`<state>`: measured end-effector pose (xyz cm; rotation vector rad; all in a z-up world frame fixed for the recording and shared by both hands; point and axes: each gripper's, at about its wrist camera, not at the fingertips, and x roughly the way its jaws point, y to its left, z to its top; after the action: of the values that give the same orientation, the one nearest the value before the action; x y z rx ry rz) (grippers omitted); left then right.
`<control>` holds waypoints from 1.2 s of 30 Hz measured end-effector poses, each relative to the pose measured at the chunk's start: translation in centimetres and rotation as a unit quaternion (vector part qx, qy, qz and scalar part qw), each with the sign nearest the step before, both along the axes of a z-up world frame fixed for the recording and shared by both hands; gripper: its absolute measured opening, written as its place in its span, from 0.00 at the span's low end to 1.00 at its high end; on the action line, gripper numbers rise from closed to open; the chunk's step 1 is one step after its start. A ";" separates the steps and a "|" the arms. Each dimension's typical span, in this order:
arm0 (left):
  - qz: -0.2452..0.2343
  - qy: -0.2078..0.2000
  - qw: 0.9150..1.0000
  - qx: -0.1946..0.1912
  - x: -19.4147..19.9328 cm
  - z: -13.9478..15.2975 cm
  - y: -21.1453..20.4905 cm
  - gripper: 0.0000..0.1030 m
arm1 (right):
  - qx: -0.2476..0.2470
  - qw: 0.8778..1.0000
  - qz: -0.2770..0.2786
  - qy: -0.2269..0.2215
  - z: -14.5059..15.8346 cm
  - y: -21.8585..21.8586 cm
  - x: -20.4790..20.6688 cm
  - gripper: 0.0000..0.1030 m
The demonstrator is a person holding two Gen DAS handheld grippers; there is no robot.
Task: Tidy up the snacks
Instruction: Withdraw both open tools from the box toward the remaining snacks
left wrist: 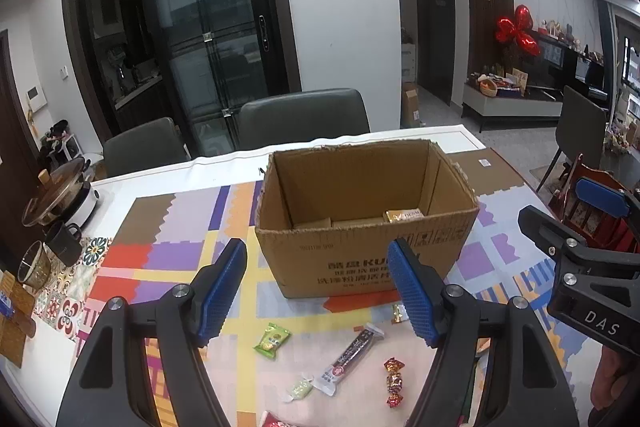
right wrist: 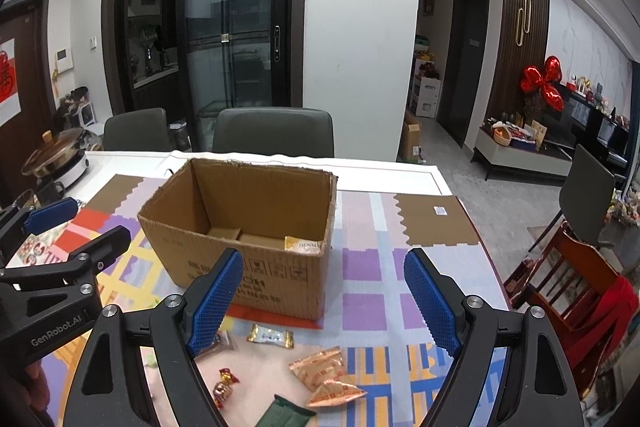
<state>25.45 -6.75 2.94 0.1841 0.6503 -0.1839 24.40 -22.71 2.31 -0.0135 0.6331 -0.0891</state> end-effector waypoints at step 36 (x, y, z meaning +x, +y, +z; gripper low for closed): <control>-0.023 0.083 0.996 0.030 0.2 -11.3 -0.1 0.70 | -0.013 0.995 0.003 0.100 -11.2 -0.2 -0.2 0.81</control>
<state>25.68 -6.82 -8.35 0.2428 0.8176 -0.2250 24.18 -22.95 -8.88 -0.0509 0.8311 -0.0904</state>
